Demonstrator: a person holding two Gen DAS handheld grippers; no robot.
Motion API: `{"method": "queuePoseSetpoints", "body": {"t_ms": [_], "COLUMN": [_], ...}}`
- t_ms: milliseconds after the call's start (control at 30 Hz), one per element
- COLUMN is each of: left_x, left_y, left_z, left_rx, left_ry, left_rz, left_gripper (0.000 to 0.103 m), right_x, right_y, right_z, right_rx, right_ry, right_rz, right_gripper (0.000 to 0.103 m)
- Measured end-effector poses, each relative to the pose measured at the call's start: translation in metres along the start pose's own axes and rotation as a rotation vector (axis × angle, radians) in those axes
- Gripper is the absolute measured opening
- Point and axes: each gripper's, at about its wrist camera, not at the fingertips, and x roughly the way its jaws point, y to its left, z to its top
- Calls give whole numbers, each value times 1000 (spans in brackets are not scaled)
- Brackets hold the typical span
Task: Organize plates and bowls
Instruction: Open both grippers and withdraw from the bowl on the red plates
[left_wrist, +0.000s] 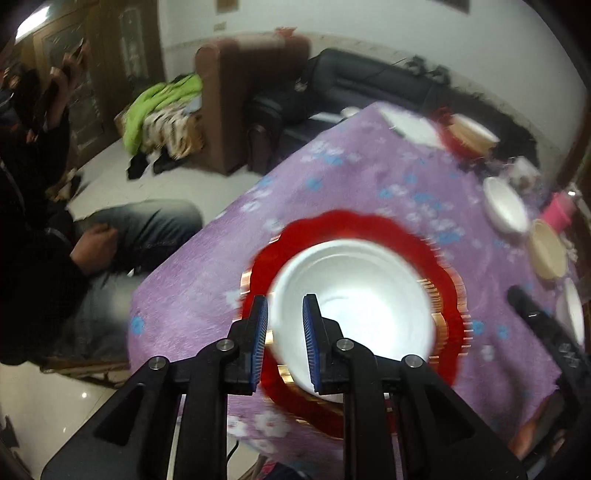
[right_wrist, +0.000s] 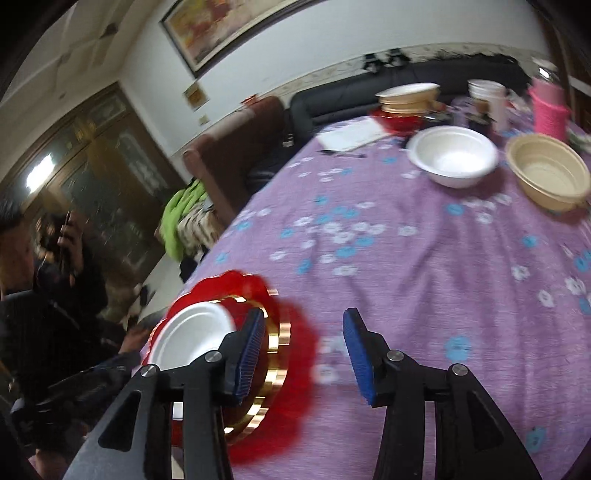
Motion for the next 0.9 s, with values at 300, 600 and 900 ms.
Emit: {"method": "queuePoseSetpoints", "body": {"t_ms": [300,600,900], "left_x": [-5,16,29], "left_y": [-132,-260,-387], "left_z": [-16,-27,-31], "left_rx": [280,432,468], "left_ry": [43,260,301], "left_rz": [-191,-347,-384], "left_gripper": [41,41,41], "right_x": [-32,-131,-205], "right_y": [-78,-194,-354], "right_z": [-2,12,44], "right_rx": [119,187,495], "right_ry": [-53,-255,-257], "right_rz": [-59,-247,-208], "right_gripper": [49,56,63]}}
